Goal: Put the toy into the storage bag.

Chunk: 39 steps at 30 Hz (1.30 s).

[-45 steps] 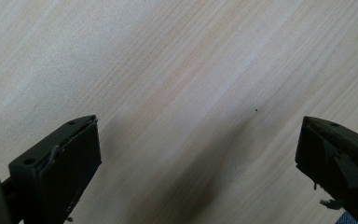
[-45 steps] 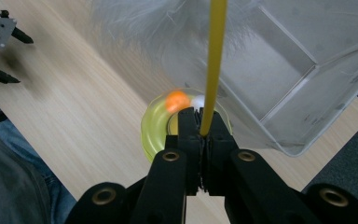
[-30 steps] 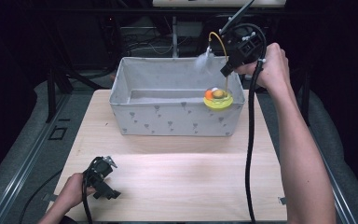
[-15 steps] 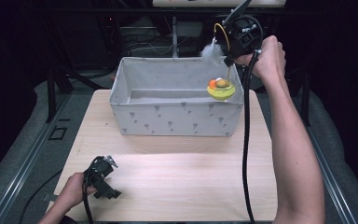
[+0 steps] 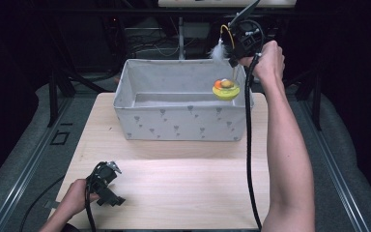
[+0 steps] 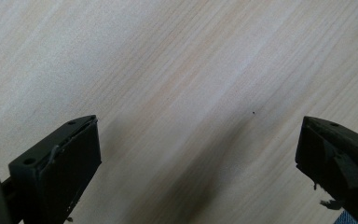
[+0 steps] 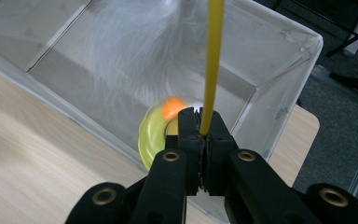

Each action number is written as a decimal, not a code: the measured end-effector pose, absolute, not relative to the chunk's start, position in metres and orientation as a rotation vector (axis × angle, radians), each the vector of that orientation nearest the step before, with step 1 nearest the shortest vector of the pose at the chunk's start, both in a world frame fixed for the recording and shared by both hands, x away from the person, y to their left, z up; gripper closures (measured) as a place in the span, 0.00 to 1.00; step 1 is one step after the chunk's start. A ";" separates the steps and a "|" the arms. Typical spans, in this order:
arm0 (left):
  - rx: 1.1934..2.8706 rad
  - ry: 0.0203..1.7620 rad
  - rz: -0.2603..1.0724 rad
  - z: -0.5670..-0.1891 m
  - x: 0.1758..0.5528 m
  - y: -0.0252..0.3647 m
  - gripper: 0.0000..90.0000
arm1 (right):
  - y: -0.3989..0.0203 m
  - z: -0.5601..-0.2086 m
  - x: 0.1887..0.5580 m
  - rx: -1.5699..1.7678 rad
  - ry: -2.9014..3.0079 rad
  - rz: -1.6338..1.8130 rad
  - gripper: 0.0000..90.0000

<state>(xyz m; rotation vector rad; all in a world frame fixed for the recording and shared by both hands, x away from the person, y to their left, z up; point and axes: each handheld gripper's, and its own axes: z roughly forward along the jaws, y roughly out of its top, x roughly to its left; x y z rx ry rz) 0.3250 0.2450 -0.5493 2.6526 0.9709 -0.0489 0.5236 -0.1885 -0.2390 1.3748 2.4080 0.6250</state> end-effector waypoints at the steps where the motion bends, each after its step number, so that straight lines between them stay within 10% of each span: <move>1: 2.650 0.970 -0.047 -0.549 0.325 0.245 0.00 | -0.189 -0.243 0.527 1.387 2.404 0.625 0.98; 39: 2.666 0.962 -0.063 -0.551 0.324 0.245 0.00 | -0.210 -0.331 0.532 1.442 2.469 0.601 0.98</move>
